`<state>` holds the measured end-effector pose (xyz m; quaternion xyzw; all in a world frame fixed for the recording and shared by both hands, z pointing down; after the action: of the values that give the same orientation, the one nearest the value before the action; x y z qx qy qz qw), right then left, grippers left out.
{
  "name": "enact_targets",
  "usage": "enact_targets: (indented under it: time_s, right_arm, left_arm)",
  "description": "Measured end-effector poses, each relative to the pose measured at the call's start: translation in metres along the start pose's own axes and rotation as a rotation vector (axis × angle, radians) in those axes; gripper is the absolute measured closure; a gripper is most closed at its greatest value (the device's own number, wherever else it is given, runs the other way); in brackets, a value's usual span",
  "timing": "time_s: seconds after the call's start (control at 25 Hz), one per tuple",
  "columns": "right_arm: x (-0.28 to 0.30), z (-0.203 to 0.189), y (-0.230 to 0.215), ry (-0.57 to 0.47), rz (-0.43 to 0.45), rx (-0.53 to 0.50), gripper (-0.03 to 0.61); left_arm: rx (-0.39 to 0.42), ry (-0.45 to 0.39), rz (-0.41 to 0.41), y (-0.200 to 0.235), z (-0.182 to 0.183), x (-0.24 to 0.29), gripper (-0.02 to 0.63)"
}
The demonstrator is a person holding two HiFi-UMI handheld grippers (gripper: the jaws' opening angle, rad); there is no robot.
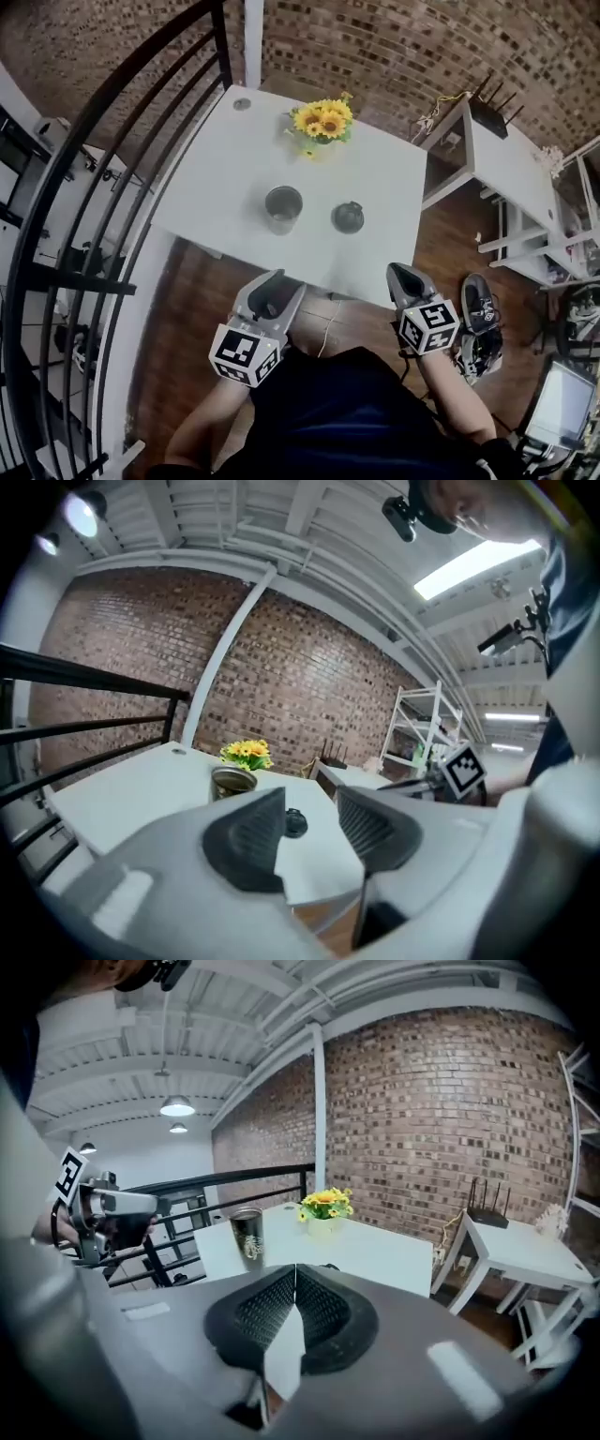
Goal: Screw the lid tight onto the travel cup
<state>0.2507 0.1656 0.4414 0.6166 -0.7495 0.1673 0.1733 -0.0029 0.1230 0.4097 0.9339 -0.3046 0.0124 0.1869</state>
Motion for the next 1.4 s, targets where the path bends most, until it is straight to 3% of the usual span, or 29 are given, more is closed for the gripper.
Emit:
enact_targets:
  time_s: [0.16,0.4,0.56,0.68,0.84,1.0,1.12,1.4]
  right_arm:
    - [0.07,0.002,-0.017,0.117,-0.088,-0.004,0.559]
    - [0.163,-0.024,-0.043,0.317,-0.126,-0.02,0.361]
    - [0.198,-0.044,-0.049,0.399,-0.125,0.108,0.311]
    - [0.219,-0.056,-0.05,0.468,-0.133,0.115,0.245]
    - [0.233,-0.064,-0.059,0.522,-0.151,0.033,0.253]
    - [0.234,-0.063,-0.053,0.529,-0.128,-0.05,0.252]
    - [0.237,-0.044,-0.042,0.535,-0.109,-0.169,0.239]
    - [0.246,-0.049,-0.047,0.537,-0.023,-0.212,0.239]
  left_arm:
    - [0.019,0.047,-0.011,0.057,0.014,0.02,0.4]
    - [-0.038,0.071,0.04,0.09,0.016,0.029,0.382]
    - [-0.073,0.069,0.119,0.098,0.02,0.017,0.382]
    - [-0.088,0.065,0.195,0.109,0.023,0.009,0.382]
    - [-0.081,0.08,0.228,0.112,0.025,0.018,0.382]
    - [-0.084,0.097,0.206,0.108,0.021,0.026,0.382]
    - [-0.093,0.102,0.18,0.106,0.019,0.033,0.383]
    - [-0.098,0.11,0.136,0.102,0.016,0.05,0.387]
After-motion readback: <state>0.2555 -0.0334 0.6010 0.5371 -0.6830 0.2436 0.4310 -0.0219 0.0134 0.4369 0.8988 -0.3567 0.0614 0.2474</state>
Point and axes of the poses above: the fingertips, and each gripper's own axes: x forward along the fingers, y to its left, z out of its top, the point moved 5 cm from there along -x, backward along the fingers, and after that the axes turned 2 degrees about -y, right-handed, at the moved point
